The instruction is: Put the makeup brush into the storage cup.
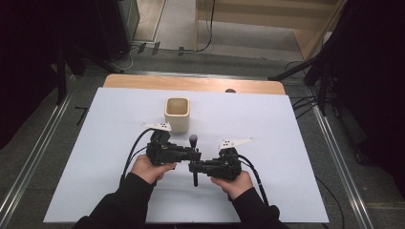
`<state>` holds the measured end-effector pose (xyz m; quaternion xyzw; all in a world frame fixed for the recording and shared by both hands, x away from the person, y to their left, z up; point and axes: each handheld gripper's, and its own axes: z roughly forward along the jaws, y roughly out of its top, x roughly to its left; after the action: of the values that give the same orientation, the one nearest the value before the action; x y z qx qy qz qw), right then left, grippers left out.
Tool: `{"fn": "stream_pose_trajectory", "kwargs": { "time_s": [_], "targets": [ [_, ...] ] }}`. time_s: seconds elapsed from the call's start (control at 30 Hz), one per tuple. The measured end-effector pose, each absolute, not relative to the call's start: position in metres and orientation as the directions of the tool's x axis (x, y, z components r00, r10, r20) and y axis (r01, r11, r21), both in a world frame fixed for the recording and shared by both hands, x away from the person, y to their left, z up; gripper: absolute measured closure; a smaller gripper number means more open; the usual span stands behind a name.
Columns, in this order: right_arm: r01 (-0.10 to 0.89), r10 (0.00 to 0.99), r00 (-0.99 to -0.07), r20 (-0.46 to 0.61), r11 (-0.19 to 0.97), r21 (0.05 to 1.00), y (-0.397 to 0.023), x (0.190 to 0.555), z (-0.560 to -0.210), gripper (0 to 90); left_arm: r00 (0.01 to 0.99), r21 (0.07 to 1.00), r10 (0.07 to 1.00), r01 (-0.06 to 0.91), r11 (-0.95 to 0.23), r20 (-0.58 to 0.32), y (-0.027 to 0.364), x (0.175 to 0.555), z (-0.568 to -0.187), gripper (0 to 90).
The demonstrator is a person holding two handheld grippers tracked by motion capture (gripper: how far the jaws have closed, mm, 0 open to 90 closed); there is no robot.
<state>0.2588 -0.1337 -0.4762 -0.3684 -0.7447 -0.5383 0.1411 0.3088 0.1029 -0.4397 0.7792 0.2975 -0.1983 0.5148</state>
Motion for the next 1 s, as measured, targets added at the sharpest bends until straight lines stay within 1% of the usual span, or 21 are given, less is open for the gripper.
{"fn": "stream_pose_trajectory", "kwargs": {
  "time_s": [0.33,0.4,0.43,0.53,0.63,0.7,0.87,1.0],
  "targets": [
    [0.704,0.406,-0.685,0.605,0.152,0.694,-0.136,0.259,-0.476,79.0,0.753,0.695,0.288,0.658,-0.29,-0.592,0.11,0.309,-0.434,42.6],
    [0.703,0.408,-0.685,0.603,0.152,0.695,-0.137,0.259,-0.476,79.0,0.743,0.686,0.29,0.669,-0.287,-0.603,0.112,0.309,-0.433,36.4],
    [0.703,0.412,-0.683,0.603,0.149,0.696,-0.137,0.259,-0.475,79.0,0.744,0.686,0.297,0.668,-0.29,-0.599,0.113,0.31,-0.433,34.8],
    [0.703,0.414,-0.683,0.602,0.148,0.696,-0.138,0.259,-0.475,79.0,0.751,0.693,0.314,0.659,-0.294,-0.581,0.117,0.309,-0.431,32.0],
    [0.7,0.419,-0.684,0.597,0.148,0.698,-0.14,0.259,-0.475,79.0,0.751,0.694,0.33,0.657,-0.294,-0.572,0.122,0.311,-0.431,31.2],
    [0.7,0.424,-0.682,0.596,0.146,0.699,-0.142,0.259,-0.475,79.0,0.751,0.694,0.338,0.657,-0.295,-0.568,0.124,0.311,-0.43,31.2],
    [0.702,0.436,-0.678,0.592,0.143,0.698,-0.144,0.26,-0.473,79.0,0.77,0.701,0.375,0.631,-0.332,-0.516,0.131,0.309,-0.431,31.2],
    [0.694,0.444,-0.684,0.579,0.151,0.704,-0.145,0.26,-0.473,79.0,0.772,0.705,0.389,0.626,-0.332,-0.503,0.137,0.309,-0.431,30.9]
  ]
}}
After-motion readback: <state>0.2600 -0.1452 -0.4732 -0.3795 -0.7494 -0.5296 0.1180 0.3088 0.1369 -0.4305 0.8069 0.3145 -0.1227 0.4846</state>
